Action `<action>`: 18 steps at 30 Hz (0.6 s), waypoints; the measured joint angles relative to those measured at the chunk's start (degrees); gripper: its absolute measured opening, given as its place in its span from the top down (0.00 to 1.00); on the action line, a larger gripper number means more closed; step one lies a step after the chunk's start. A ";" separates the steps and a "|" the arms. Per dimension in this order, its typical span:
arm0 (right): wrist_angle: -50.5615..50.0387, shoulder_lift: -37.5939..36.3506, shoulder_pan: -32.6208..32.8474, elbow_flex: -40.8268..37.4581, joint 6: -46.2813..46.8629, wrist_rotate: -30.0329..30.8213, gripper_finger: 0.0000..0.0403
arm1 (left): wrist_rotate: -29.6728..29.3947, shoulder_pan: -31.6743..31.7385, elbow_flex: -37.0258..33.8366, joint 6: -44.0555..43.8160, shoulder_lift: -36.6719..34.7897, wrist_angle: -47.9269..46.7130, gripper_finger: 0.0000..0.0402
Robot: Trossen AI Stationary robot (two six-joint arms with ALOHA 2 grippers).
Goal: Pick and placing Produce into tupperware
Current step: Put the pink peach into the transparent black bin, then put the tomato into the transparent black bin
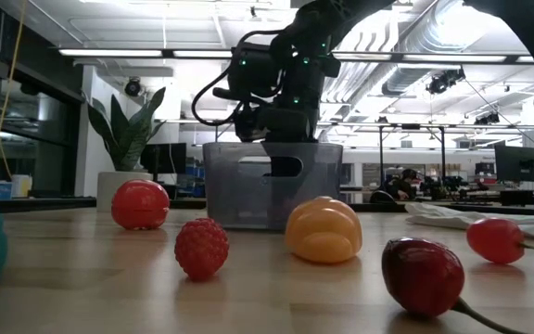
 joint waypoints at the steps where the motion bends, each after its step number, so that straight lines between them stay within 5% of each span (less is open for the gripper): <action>1: -0.05 -0.07 -0.02 -0.01 0.07 -0.38 0.55 | 0.00 0.00 -0.01 0.00 0.01 0.01 0.78; 18: -11.52 -0.17 -0.53 18.40 -1.97 -0.71 0.55 | 0.00 -0.01 -0.01 0.46 0.01 0.02 0.78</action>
